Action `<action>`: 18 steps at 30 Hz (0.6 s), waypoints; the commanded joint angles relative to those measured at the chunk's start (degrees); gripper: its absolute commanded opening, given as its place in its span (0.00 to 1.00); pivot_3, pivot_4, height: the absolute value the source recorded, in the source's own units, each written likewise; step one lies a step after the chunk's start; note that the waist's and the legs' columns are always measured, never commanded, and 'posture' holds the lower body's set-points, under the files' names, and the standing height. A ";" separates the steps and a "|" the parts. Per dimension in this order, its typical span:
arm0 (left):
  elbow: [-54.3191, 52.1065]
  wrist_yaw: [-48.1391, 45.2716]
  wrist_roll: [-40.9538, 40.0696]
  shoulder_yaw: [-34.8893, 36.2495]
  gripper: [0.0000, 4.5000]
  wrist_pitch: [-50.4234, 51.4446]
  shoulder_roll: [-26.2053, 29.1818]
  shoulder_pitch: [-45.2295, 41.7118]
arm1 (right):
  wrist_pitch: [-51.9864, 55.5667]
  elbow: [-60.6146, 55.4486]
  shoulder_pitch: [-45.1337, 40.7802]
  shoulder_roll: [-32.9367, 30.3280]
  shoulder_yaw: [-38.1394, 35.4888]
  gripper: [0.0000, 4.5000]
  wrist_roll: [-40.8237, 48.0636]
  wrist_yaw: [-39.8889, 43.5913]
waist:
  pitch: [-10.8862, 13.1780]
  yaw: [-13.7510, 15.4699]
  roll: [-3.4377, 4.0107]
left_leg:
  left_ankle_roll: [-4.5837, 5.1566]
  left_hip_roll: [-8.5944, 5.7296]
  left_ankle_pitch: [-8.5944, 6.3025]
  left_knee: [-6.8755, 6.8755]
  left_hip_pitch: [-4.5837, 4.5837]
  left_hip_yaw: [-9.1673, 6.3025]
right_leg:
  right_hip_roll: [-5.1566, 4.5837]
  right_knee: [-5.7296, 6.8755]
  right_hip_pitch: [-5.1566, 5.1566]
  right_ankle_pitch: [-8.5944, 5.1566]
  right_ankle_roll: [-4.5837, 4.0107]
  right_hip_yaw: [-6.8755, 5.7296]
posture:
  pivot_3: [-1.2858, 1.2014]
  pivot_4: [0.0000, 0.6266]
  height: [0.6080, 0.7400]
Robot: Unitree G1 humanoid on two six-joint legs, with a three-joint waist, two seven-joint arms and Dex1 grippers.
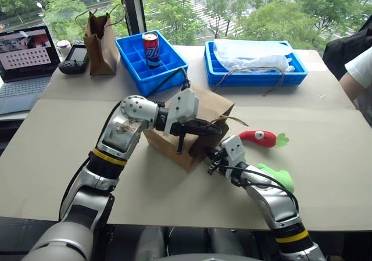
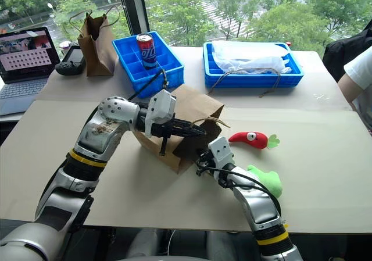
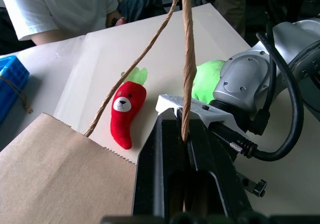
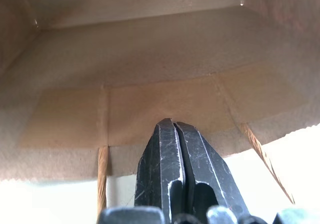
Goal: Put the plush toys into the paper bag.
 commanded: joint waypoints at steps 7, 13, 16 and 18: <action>-3.43 22.07 -14.41 18.61 0.00 26.74 -6.05 -4.21 | 0.83 2.34 0.44 0.42 1.68 0.01 -1.31 2.20 | 0.00 -0.10 -0.01 | 0.00 0.09 0.00 0.00 0.03 -0.02 | 0.00 0.08 -0.02 0.00 0.00 -0.01 | 0.52 0.24 0.88; -5.54 25.94 -20.04 21.27 0.00 32.69 -6.89 -5.08 | 0.99 2.35 0.18 0.51 1.31 0.01 -1.65 2.33 | 0.00 -0.14 -0.02 | -0.09 0.08 0.04 -0.07 0.15 0.00 | -0.02 0.09 0.02 0.00 0.00 0.00 | 0.52 0.24 0.88; -4.94 29.05 -23.36 24.19 0.00 35.31 -8.36 -6.11 | 0.95 2.50 0.31 0.71 1.01 0.01 -1.78 2.23 | 0.00 -0.13 -0.02 | -0.21 0.07 0.11 -0.10 0.14 0.01 | -0.04 0.09 0.01 0.00 -0.01 0.01 | 0.52 0.24 0.88; -3.62 30.49 -25.44 26.53 0.00 37.16 -8.04 -7.12 | 1.03 2.32 0.81 0.91 0.85 0.01 -1.83 2.09 | 0.00 -0.16 -0.02 | -0.22 0.07 0.12 -0.10 0.14 0.01 | -0.04 0.09 0.01 0.00 -0.01 0.01 | 0.52 0.24 0.88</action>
